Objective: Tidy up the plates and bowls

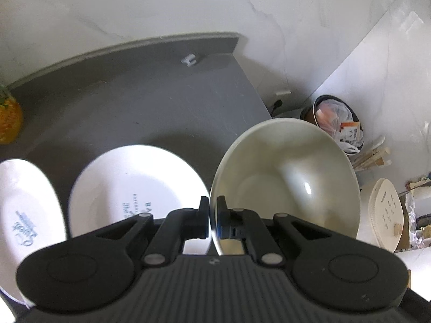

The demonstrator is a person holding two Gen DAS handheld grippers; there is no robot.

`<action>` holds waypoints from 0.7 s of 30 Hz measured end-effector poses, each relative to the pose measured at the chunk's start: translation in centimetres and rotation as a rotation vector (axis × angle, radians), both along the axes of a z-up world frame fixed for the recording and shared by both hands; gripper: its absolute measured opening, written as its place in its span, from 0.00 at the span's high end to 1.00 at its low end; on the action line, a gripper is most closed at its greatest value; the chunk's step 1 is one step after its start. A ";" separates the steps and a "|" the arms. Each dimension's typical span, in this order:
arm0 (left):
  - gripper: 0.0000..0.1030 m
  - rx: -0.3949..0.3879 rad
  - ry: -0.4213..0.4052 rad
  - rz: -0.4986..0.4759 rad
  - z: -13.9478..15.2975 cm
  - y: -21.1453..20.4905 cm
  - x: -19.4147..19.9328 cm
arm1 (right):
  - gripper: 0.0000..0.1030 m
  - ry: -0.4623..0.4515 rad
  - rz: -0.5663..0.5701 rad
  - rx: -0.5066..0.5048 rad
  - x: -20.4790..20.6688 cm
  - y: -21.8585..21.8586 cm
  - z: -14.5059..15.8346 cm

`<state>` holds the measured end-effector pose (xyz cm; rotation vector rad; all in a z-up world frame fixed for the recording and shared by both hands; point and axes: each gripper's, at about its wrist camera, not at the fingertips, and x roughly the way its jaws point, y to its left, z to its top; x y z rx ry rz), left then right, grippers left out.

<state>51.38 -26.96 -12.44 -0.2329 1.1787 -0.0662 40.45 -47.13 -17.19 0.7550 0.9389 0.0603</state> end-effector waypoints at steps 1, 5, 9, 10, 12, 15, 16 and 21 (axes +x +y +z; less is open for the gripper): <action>0.96 0.001 -0.007 0.005 0.5 0.3 -0.4 | 0.84 -0.004 0.008 0.000 -0.2 0.2 0.3; 0.96 -0.006 -0.027 0.035 2.1 1.3 -1.9 | 0.84 0.008 0.036 0.009 -1.3 1.1 1.7; 0.96 -0.004 -0.046 0.064 3.5 2.4 -3.7 | 0.84 -0.003 0.081 -0.019 -2.5 2.4 3.0; 0.96 -0.004 -0.048 0.071 3.8 2.7 -4.2 | 0.83 -0.006 0.091 -0.022 -2.9 2.6 3.3; 0.96 -0.009 -0.049 0.087 4.2 3.3 -5.1 | 0.83 -0.006 0.108 -0.018 -3.7 3.0 3.7; 0.96 -0.022 -0.049 0.106 4.8 4.6 -6.6 | 0.83 -0.013 0.136 -0.020 -4.7 3.7 4.4; 0.96 -0.026 -0.049 0.115 5.0 5.0 -7.2 | 0.83 -0.016 0.144 -0.022 -5.0 3.9 4.6; 0.96 -0.001 -0.071 0.140 6.2 6.3 -9.9 | 0.83 -0.022 0.188 -0.027 -6.2 4.8 5.3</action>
